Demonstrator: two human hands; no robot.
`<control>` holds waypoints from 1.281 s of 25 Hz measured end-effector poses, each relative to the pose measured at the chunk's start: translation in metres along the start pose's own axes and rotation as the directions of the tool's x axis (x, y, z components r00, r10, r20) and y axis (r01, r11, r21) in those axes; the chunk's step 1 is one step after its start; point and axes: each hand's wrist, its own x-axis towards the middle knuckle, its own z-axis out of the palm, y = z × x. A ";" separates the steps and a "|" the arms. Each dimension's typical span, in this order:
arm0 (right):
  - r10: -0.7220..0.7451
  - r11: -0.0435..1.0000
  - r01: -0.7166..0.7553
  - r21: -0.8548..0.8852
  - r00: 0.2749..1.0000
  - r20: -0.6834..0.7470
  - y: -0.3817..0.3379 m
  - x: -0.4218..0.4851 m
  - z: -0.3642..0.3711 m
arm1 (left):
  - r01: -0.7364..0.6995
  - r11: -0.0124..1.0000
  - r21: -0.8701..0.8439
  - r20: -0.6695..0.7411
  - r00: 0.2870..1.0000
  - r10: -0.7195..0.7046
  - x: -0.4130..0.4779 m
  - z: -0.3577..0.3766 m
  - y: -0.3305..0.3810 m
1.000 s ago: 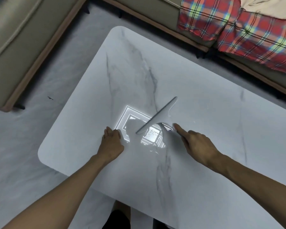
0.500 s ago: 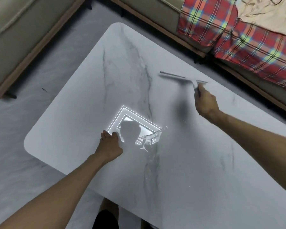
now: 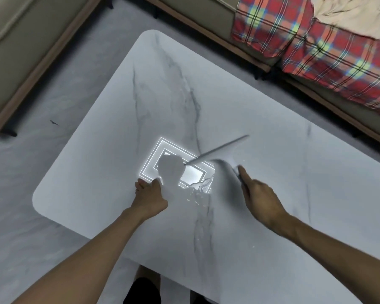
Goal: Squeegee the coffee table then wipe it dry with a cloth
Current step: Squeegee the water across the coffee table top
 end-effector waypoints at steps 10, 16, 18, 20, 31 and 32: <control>0.215 0.971 -0.178 0.158 0.940 -0.263 0.034 0.100 -0.100 | 0.056 0.998 0.023 -0.012 0.998 -0.056 0.002 0.009 0.000; 0.302 0.946 -0.269 0.182 0.934 -0.192 0.057 0.102 -0.074 | 0.101 0.995 -0.010 -0.165 0.981 -0.102 0.003 0.025 0.007; 0.234 0.969 -0.215 0.118 0.955 -0.184 0.069 0.062 -0.048 | 0.054 0.999 -0.010 -0.255 0.965 -0.054 -0.003 0.036 0.018; 0.196 0.978 -0.186 0.099 0.975 -0.105 0.084 0.018 -0.029 | -0.033 0.999 0.013 -0.306 0.951 0.035 -0.011 0.052 0.032; 0.408 0.878 -0.321 0.356 0.889 -0.207 0.131 0.099 -0.119 | 0.084 0.996 0.017 -0.227 0.971 -0.078 -0.005 0.071 0.071; 0.459 0.840 -0.369 0.397 0.874 -0.159 0.133 0.106 -0.118 | 0.090 0.996 0.019 -0.227 0.970 -0.084 -0.004 0.072 0.073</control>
